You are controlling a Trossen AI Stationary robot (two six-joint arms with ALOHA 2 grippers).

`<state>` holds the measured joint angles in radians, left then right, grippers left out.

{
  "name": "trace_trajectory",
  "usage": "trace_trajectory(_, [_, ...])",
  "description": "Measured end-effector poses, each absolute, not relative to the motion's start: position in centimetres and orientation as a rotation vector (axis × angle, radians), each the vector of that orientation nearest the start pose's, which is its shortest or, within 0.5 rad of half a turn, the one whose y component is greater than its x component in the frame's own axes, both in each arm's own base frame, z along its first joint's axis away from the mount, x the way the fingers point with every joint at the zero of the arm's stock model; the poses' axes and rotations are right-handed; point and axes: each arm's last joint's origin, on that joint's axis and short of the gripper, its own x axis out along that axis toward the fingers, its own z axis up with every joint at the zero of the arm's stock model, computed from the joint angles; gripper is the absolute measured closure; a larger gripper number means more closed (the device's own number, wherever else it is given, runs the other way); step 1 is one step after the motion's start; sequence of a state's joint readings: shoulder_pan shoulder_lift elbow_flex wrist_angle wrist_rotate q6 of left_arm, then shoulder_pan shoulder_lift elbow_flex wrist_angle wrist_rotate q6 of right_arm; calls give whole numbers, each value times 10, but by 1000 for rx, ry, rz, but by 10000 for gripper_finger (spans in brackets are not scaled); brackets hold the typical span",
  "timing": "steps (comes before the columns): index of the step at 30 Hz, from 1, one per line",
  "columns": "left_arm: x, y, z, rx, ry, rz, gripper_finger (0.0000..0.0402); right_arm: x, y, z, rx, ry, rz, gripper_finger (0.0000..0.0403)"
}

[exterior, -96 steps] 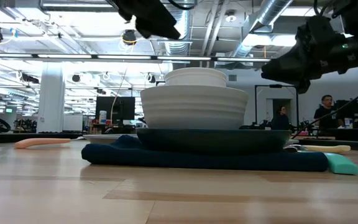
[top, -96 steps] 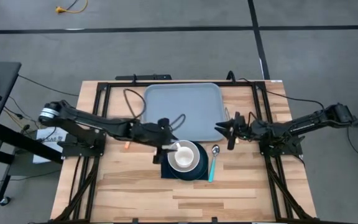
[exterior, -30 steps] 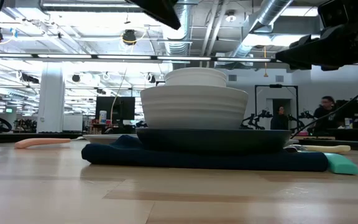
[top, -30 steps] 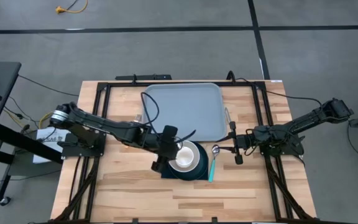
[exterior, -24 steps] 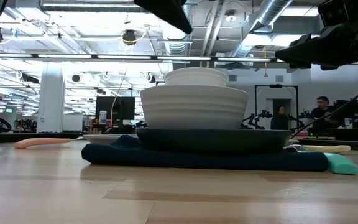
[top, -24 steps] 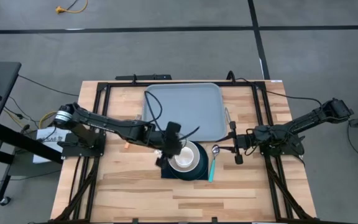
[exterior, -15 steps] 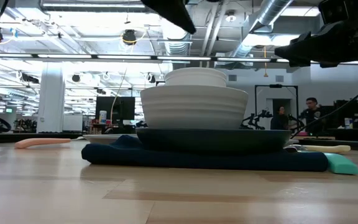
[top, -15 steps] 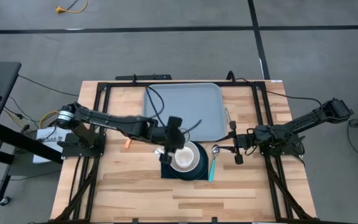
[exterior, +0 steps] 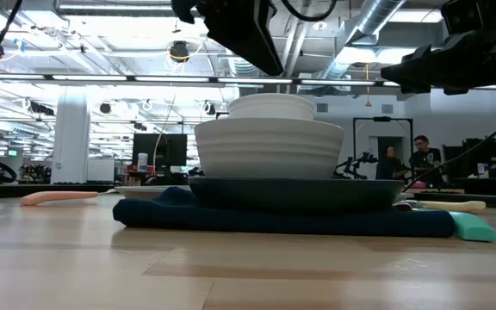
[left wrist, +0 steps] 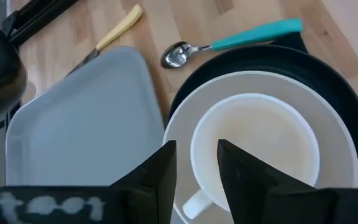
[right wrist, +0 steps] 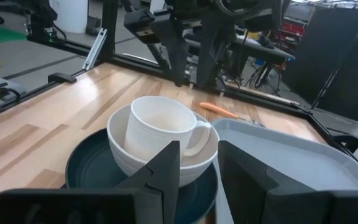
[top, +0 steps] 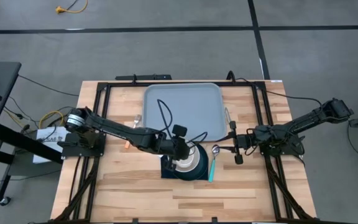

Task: Set up tray
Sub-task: Put the white mug on the gray tray

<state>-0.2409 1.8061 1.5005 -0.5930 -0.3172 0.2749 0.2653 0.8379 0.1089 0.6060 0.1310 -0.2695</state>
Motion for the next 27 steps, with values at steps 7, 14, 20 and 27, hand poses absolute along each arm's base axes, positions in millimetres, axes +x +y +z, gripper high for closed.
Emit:
trace_trajectory(7, [380,-84,266,405,920,-1,295,157,39,170,-293,101,150,301])
trace_trajectory(14, [372,-79,260,309,1041,-170,295,157,39,170,-292,99,149,301])
trace_trajectory(20, [369,-85,259,302,1056,-250,295,157,39,170,-292,98,149,301])
trace_trajectory(27, [370,-93,254,402,1049,-311,295,157,39,170,-292,98,149,301])
